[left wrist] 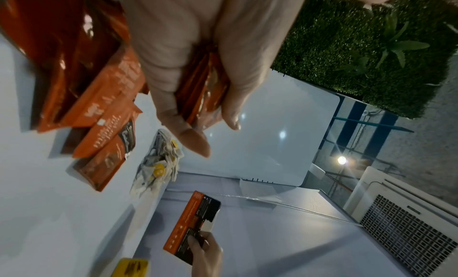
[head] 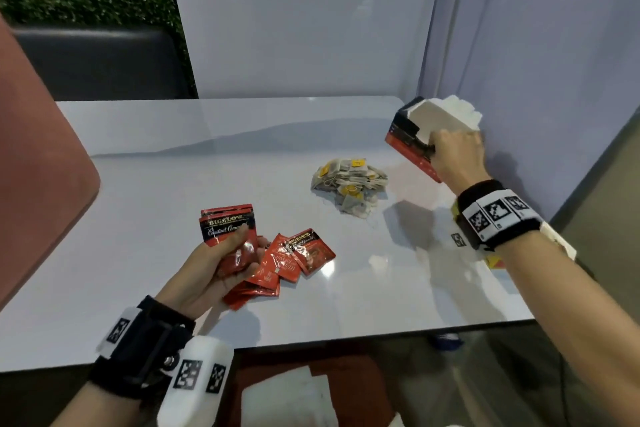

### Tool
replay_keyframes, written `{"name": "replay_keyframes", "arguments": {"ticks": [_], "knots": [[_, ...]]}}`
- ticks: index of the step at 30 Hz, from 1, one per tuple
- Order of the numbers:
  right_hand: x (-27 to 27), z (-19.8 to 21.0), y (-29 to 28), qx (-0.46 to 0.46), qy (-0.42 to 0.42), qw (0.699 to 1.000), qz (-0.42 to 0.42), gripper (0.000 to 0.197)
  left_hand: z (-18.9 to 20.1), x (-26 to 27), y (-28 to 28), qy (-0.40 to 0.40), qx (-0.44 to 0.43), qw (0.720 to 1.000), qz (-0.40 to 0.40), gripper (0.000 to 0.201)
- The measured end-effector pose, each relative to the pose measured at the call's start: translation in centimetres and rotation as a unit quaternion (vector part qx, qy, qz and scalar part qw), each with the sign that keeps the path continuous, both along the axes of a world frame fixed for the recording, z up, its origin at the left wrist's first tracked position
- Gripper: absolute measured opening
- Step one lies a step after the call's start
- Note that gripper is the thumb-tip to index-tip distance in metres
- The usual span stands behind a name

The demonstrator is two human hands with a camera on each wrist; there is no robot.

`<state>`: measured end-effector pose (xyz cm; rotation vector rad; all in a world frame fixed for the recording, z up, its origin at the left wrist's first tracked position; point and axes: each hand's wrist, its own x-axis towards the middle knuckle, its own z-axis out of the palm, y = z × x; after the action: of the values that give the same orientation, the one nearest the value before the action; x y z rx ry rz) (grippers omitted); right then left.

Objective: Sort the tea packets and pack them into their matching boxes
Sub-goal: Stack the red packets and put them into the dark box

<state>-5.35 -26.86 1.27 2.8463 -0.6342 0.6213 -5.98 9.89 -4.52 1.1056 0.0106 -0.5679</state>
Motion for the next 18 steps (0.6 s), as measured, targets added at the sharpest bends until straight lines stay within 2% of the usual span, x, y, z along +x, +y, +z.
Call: {"name": "replay_keyframes", "arguments": {"ticks": [3,6,12,15,18], "knots": [[-2.8,-0.1,2.5,0.027,-0.024,0.997,0.066,0.016,0.7,0.1,-1.1,0.017,-0.015,1.0,-0.018,0.033],[-6.2,-1.2,4.6,0.053,-0.012,0.991,0.118,0.009,1.5,0.1,-1.7,0.01,-0.041,0.999,-0.017,0.028],[-11.5,-4.0,6.6,0.031,0.119,0.973,0.195,0.017,3.1,-0.4,-1.9,-0.073,-0.028,0.996,-0.052,0.036],[-12.0,-5.3,7.4,0.01,0.193,0.959,0.208,0.016,3.6,-0.8,-2.4,-0.08,-0.036,0.994,-0.058,0.038],[-11.7,-5.8,8.7,0.014,0.208,0.949,0.236,0.015,3.8,-1.1,-3.1,-0.078,-0.037,0.994,-0.061,0.049]]}}
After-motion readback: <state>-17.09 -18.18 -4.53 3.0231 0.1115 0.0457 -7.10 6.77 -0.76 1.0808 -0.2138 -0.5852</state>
